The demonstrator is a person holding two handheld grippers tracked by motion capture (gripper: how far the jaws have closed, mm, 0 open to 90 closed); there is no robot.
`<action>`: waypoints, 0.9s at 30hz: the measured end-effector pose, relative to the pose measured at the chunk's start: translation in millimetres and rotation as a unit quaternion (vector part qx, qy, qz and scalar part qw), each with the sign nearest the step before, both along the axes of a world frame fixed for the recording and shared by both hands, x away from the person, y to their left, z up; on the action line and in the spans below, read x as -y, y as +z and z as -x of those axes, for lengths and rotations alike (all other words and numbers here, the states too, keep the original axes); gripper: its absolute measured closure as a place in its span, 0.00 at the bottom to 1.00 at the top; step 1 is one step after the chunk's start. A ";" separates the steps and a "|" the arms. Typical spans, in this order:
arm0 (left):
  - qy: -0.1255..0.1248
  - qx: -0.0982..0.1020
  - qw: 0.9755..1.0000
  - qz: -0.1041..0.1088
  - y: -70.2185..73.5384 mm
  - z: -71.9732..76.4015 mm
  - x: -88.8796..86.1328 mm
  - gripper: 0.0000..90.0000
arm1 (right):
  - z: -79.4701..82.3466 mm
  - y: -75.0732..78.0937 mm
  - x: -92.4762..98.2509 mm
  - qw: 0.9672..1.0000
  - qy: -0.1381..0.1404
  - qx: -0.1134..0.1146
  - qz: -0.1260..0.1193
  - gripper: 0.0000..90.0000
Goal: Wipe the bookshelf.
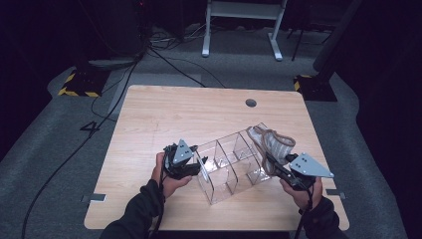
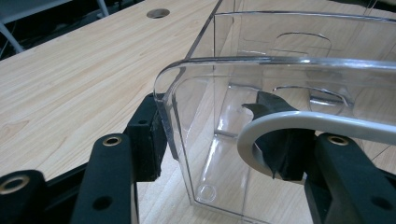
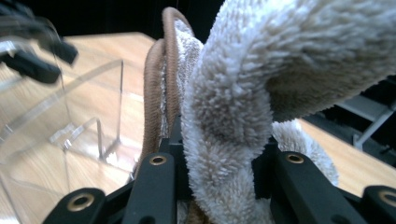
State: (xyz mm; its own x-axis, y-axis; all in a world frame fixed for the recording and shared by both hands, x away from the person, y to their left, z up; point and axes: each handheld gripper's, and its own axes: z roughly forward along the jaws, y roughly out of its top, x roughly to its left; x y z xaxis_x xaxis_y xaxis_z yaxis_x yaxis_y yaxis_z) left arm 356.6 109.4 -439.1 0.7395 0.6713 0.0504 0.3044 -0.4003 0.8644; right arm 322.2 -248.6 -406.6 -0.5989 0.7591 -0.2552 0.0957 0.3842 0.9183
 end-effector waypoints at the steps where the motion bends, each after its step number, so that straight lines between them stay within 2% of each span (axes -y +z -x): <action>1: 0.000 0.000 1.000 0.000 0.0 0.0 -0.1 0.52 | -1.5 -3.5 -1.7 1.000 0.003 -0.008 0.003 0.77; 3: 0.000 0.000 1.000 0.001 -0.1 -0.1 -0.2 0.52 | -2.9 -7.0 -4.0 1.000 0.005 -0.012 0.011 0.77; 4: 0.000 -0.001 1.000 0.001 -0.2 -0.2 -0.5 0.52 | -5.8 -16.2 -9.5 0.999 0.005 -0.025 0.031 0.77; 5: 0.000 0.000 1.000 0.001 -0.2 -0.3 -0.7 0.52 | -7.2 -19.4 -10.5 0.999 0.005 -0.028 0.035 0.77; 7: 0.000 0.000 1.000 0.001 -0.2 -0.2 -0.9 0.52 | -11.6 -28.1 -11.7 0.998 0.006 -0.048 0.035 0.77; 11: 0.001 0.000 1.000 0.000 -0.2 -0.3 -1.1 0.52 | -16.7 -46.8 -14.1 0.996 0.006 -0.080 0.048 0.77; 12: 0.001 0.000 1.000 0.000 -0.2 -0.3 -1.1 0.52 | -16.7 -46.8 -14.1 0.996 0.006 -0.080 0.048 0.77; 13: 0.001 0.000 1.000 -0.001 -0.1 -0.3 -1.2 0.52 | -18.4 -60.5 -17.2 0.993 0.004 -0.096 0.065 0.77; 16: 0.001 0.001 1.000 -0.003 0.0 -0.3 -1.6 0.52 | -18.7 -75.8 -21.3 0.990 0.005 -0.119 0.078 0.77; 19: 0.002 0.000 1.000 -0.003 -0.1 -0.4 -2.3 0.52 | -18.6 -78.3 -25.1 0.989 0.005 -0.121 0.090 0.77; 22: 0.003 0.000 1.000 -0.003 -0.2 -0.4 -2.1 0.52 | -19.1 -78.1 -24.7 0.989 0.006 -0.121 0.089 0.77; 27: 0.002 -0.001 1.000 -0.002 -0.3 -0.7 -2.2 0.52 | -18.5 -72.4 -24.3 0.990 0.000 -0.104 0.098 0.77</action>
